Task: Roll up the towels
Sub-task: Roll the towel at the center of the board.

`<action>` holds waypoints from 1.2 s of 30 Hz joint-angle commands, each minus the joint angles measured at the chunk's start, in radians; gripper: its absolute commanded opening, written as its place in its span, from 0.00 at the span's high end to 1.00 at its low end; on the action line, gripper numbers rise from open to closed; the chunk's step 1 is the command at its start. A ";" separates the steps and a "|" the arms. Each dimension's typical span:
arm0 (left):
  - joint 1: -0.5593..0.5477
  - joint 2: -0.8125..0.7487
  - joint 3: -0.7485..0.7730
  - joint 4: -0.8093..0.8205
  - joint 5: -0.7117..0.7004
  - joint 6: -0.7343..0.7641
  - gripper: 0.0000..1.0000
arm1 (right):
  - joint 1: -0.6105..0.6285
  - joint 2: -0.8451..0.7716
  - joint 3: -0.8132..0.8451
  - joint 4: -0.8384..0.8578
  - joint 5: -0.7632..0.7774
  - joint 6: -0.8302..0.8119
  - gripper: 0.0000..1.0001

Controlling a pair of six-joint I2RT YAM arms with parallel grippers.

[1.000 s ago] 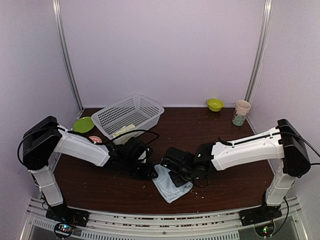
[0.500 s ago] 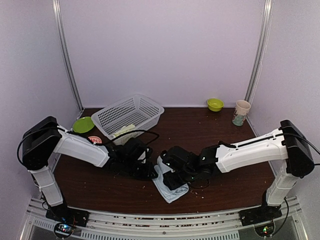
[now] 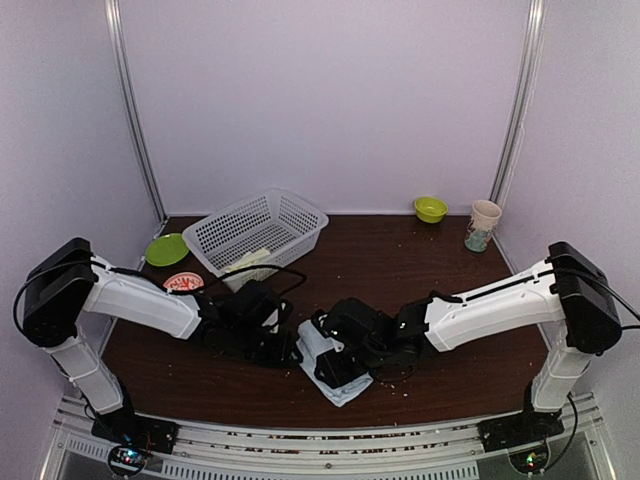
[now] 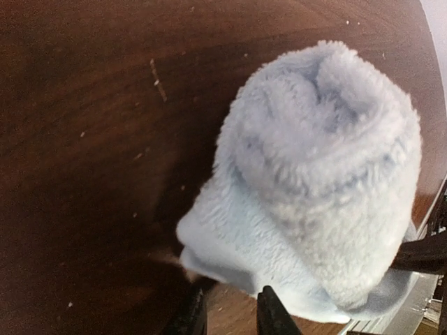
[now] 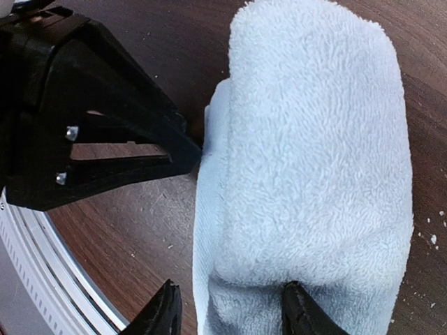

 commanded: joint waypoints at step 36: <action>0.033 0.117 0.140 0.050 0.035 0.005 0.81 | 0.008 -0.016 -0.072 0.106 -0.121 0.034 0.36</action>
